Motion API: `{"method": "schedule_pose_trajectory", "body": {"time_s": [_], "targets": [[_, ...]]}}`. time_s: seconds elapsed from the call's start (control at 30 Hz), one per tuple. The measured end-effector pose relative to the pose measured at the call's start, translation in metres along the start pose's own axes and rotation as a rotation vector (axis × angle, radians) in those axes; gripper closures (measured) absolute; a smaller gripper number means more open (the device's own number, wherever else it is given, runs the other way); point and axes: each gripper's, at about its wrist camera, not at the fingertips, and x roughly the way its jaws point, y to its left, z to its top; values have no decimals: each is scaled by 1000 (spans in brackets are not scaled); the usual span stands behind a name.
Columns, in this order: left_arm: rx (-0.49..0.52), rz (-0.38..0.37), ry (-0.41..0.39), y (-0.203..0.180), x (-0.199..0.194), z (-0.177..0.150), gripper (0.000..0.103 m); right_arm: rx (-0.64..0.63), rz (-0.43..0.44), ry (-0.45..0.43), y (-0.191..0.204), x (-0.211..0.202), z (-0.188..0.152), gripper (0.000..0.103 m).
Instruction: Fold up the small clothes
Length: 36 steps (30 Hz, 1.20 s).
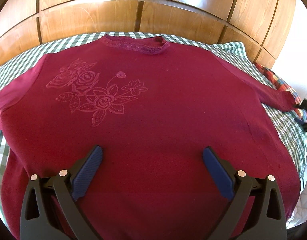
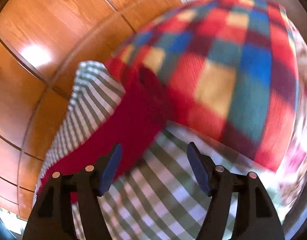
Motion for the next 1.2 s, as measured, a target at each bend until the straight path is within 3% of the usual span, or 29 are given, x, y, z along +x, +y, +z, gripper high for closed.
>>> {"method": "schedule_pose_trajectory", "body": {"time_s": [0.1,0.17,0.2,0.23,0.3,0.5,0.63,0.8,1.0,1.07,1.1,1.13,1.17,1.2], "targets": [[-1,-1,-2,0,0,0,4,30,-19,-16,2,14,9,41],[-1,0,-2,0,0,0,4,18,-48,-1,11,23,19,59],[0,1,-2,0,-1,0,4,9,-49,12,15,26,22,81],[0,1,-2,-1,-1,0,4,-12,-52,19,25,27,24,94],[-2,-1,-3,-1,-1,0,4,-70,-31,4,48,21,23,95],[-23,-21,2,2,-4,2,4,-291,158,4,162,-7,-8,95],[-107,-79,1,14,-18,6,4,-434,321,54,252,-17,-54,96],[-253,-153,-50,48,-48,13,4,-622,498,180,365,-8,-151,96],[-440,-173,-113,101,-75,22,4,-786,559,354,428,20,-262,95],[-467,-197,-126,112,-80,27,4,-826,563,398,434,28,-290,91],[-482,-213,-132,117,-83,31,4,-838,558,403,435,30,-296,83],[-490,-222,-141,119,-85,34,4,-840,558,406,434,31,-299,70],[-495,-219,-153,122,-88,36,4,-828,563,402,433,35,-297,47],[-493,-217,-160,124,-89,40,4,-811,573,382,425,30,-292,44]]}}
